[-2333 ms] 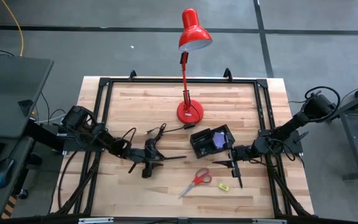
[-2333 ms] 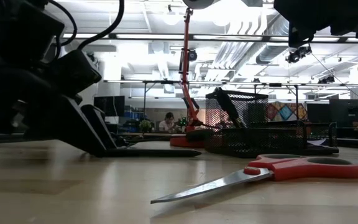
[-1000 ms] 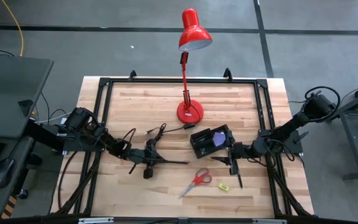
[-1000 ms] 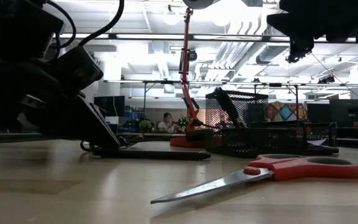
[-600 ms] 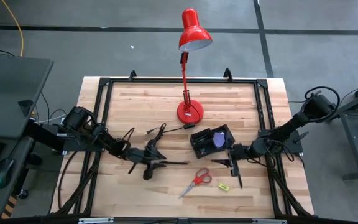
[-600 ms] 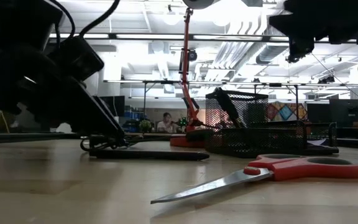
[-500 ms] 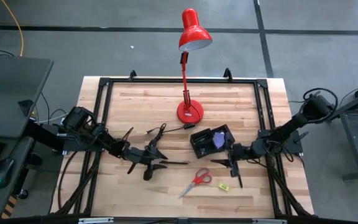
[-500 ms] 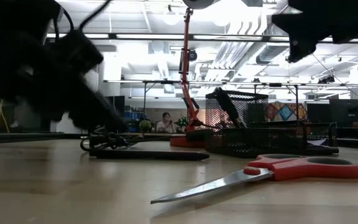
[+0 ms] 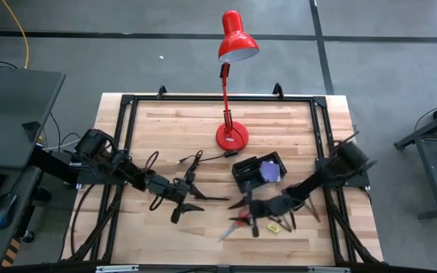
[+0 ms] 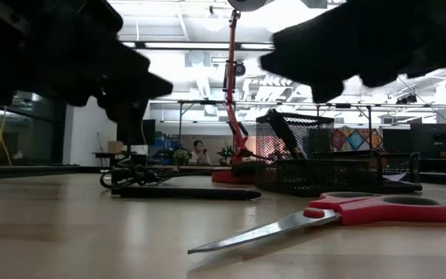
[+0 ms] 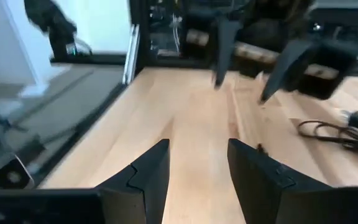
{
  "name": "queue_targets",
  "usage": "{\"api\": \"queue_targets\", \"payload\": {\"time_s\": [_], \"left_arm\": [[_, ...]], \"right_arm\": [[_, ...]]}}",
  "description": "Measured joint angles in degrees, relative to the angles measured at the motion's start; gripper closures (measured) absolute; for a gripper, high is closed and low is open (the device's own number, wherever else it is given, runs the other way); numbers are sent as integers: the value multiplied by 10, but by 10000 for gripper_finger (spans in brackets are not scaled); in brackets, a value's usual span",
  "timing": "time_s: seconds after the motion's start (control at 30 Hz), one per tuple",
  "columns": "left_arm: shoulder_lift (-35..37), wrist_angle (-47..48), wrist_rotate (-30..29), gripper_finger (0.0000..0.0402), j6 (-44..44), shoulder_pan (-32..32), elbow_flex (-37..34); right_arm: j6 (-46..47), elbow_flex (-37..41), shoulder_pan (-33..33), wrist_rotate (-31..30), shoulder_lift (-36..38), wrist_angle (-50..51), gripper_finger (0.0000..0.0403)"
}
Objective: Pick and place office supplies into organizer
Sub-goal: Put the black pen into the desk organizer
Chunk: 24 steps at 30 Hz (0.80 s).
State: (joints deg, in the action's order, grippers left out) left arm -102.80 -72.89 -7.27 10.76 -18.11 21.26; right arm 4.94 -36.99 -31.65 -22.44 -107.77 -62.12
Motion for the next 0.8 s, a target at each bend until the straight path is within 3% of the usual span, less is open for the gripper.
{"api": "queue_targets", "payload": {"time_s": [0.23, 0.47, 0.63, 0.8], "left_arm": [[26, -7, 64, 220, 0, 0, 0], [37, -8, 84, 218, 0, 0, 0], [37, -7, 84, 218, 0, 0, 0], [37, -7, 93, 218, 0, 0, 0]], "right_arm": [[-25, -82, -1, -14, -114, 2, 249], [-34, -128, 0, -166, -164, 34, 249], [33, -150, 22, -136, -165, 122, 249], [43, -152, 36, -132, -165, 128, 249]]}}
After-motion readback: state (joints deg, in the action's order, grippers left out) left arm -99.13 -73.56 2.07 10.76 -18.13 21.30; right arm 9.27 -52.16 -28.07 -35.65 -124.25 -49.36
